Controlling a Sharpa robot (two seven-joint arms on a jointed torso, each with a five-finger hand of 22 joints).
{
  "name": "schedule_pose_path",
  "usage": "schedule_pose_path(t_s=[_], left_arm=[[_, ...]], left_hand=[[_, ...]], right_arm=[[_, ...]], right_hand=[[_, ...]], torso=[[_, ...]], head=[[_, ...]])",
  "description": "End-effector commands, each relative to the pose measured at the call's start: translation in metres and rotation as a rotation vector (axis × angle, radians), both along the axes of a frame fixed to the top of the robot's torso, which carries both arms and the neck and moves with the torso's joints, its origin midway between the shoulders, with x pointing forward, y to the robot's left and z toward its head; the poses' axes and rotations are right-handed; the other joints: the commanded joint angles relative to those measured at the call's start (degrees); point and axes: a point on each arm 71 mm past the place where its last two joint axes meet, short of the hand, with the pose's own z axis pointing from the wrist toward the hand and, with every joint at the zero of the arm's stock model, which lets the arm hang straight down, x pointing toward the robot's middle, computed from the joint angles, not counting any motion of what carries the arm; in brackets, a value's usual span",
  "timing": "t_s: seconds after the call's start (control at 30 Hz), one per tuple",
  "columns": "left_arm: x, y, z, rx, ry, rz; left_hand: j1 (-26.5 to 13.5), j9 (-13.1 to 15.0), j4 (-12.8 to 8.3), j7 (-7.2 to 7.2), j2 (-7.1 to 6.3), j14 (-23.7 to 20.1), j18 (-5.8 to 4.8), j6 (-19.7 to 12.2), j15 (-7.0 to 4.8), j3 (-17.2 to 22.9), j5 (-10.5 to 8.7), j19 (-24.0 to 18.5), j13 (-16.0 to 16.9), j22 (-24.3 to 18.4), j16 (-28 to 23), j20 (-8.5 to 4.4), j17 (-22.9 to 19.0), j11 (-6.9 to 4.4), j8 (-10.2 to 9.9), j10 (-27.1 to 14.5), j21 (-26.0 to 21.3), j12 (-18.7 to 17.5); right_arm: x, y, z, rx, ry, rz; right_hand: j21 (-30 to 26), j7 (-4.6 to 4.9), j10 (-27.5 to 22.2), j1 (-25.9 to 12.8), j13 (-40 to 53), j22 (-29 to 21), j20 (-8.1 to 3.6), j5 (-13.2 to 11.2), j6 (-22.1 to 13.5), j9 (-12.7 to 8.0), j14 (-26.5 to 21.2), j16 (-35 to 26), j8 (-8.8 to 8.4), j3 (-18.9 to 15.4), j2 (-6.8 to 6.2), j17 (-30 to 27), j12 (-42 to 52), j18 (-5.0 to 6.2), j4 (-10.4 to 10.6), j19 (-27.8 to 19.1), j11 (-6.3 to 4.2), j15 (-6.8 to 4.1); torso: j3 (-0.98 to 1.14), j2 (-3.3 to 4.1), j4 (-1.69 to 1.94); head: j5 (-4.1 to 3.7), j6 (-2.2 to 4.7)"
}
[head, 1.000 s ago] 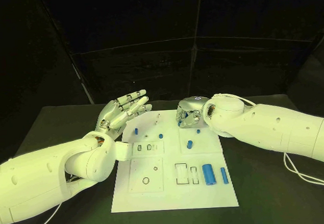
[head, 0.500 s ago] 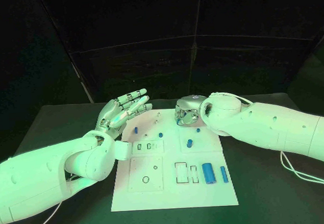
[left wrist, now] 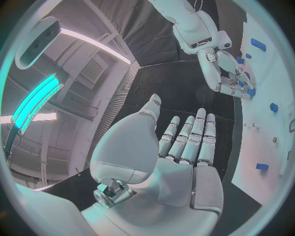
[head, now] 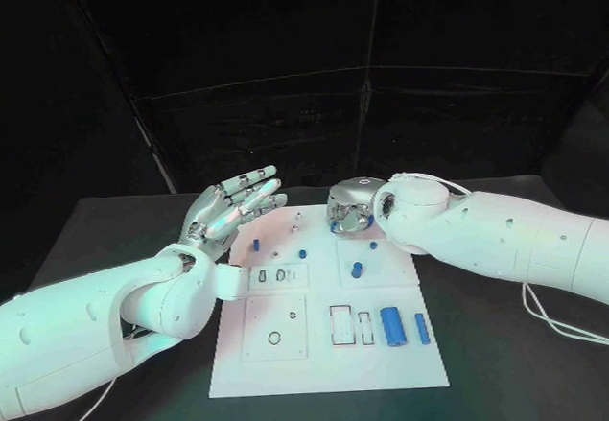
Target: Assemble the parts on the task board
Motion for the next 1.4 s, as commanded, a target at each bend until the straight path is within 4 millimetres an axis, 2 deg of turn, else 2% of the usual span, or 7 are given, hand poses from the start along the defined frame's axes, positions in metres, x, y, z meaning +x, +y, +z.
schedule_pose_path(t_s=[0.03,0.33,0.53,0.8,1.0,1.27,1.4], left_arm=[[-0.001,-0.002,0.002,-0.005,-0.012,-0.022],[0.0,-0.002,0.004,-0.004,-0.016,-0.02],[0.001,-0.001,0.005,-0.004,-0.019,-0.018],[0.003,0.004,0.005,0.0,-0.022,-0.007],[0.004,0.006,0.005,0.002,-0.024,-0.001],[0.004,0.011,0.006,0.005,-0.028,0.009],[0.004,0.015,0.009,0.006,-0.033,0.014]], left_hand=[[0.7,-0.1,-0.3,6.15,0.15,-0.3,0.79,-0.5,0.09,0.0,0.21,-0.5,0.0,-0.1,-0.4,0.05,-0.1,0.34,-0.2,-0.1,-0.3,-0.3],[0.7,-0.1,-0.4,6.16,0.21,-0.3,0.77,-0.5,0.1,0.0,0.21,-0.4,0.0,-0.1,-0.5,0.05,-0.1,0.35,-0.3,-0.1,-0.3,-0.3],[0.7,-0.1,-0.4,6.16,0.21,-0.3,0.77,-0.5,0.1,0.0,0.21,-0.4,0.0,-0.1,-0.5,0.05,-0.1,0.35,-0.3,-0.1,-0.3,-0.3],[0.7,-0.1,-0.4,6.16,0.23,-0.3,0.77,-0.5,0.1,0.0,0.21,-0.3,0.0,-0.1,-0.5,0.05,-0.1,0.36,-0.3,-0.1,-0.3,-0.3],[0.8,-0.1,-0.4,6.17,0.25,-0.3,0.77,-0.4,0.1,0.1,0.21,-0.2,0.0,-0.1,-0.5,0.05,-0.1,0.36,-0.3,-0.1,-0.3,-0.3],[0.8,-0.1,-0.4,6.17,0.25,-0.3,0.77,-0.4,0.1,0.1,0.21,-0.2,0.0,-0.1,-0.5,0.05,-0.1,0.36,-0.3,-0.1,-0.3,-0.3],[0.8,-0.1,-0.4,6.16,0.28,-0.3,0.77,-0.4,0.1,0.1,0.21,-0.1,0.0,-0.1,-0.5,0.04,-0.1,0.36,-0.3,0.0,-0.3,-0.3]], right_arm=[[0.001,0.0,-0.004,-0.029,0.016,0.0],[0.002,0.003,-0.005,-0.029,0.016,0.003],[0.001,0.002,0.0,0.008,-0.029,0.006],[-0.004,0.005,0.012,0.105,-0.139,0.021],[-0.003,0.01,0.015,0.126,-0.164,0.024],[0.001,0.016,0.016,0.145,-0.188,0.015],[0.003,0.022,0.017,0.155,-0.193,0.019]], right_hand=[[0.3,0.04,-0.1,0.2,-0.1,0.1,-0.05,-0.4,0.3,-0.1,1.9,0.3,-0.39,0.4,-0.55,0.0,-0.3,0.78,0.0,-0.2,0.16,-0.01],[0.6,0.08,-0.4,-0.2,-0.2,0.3,0.04,-0.4,0.1,-0.1,1.8,0.3,-0.47,1.0,-1.09,-0.1,-0.4,0.78,0.1,-0.5,0.25,0.07],[1.0,0.05,-0.1,-0.3,-0.1,0.5,0.07,0.5,0.5,-0.1,1.8,0.4,-0.32,2.2,-1.27,-0.1,-0.3,0.82,0.2,-0.7,0.22,0.06],[1.6,-0.11,0.6,-0.5,0.0,0.7,-0.01,1.1,1.2,0.1,1.9,0.9,-0.12,3.4,-1.73,0.4,-0.1,0.85,0.2,-0.9,0.02,-0.07],[1.7,-0.12,0.7,-0.5,0.0,0.8,-0.03,1.2,1.3,0.1,1.9,0.9,-0.1,3.5,-1.85,0.6,-0.1,0.85,0.2,-0.9,0.0,-0.08],[1.7,-0.13,0.7,-0.7,0.0,0.8,-0.03,1.2,1.4,0.1,1.9,1.0,-0.09,3.6,-1.96,0.6,-0.1,0.84,0.3,-0.9,0.01,-0.09],[1.8,-0.13,0.7,-0.9,0.0,0.8,-0.03,1.1,1.5,0.1,1.9,1.1,-0.1,3.7,-2.09,0.8,-0.1,0.83,0.4,-0.9,0.0,-0.08]], torso=[[0.05,0.06,0.05],[0.06,0.04,-0.06],[0.14,0.08,0.03],[0.03,0.08,0.08],[0.13,0.26,0.12],[0.08,0.3,0.24],[0.04,0.61,0.23]], head=[[0.01,-0.01],[0.11,-0.1],[0.08,-0.11],[0.11,0.01],[0.22,-0.05],[0.36,-0.28],[0.62,-0.21]])
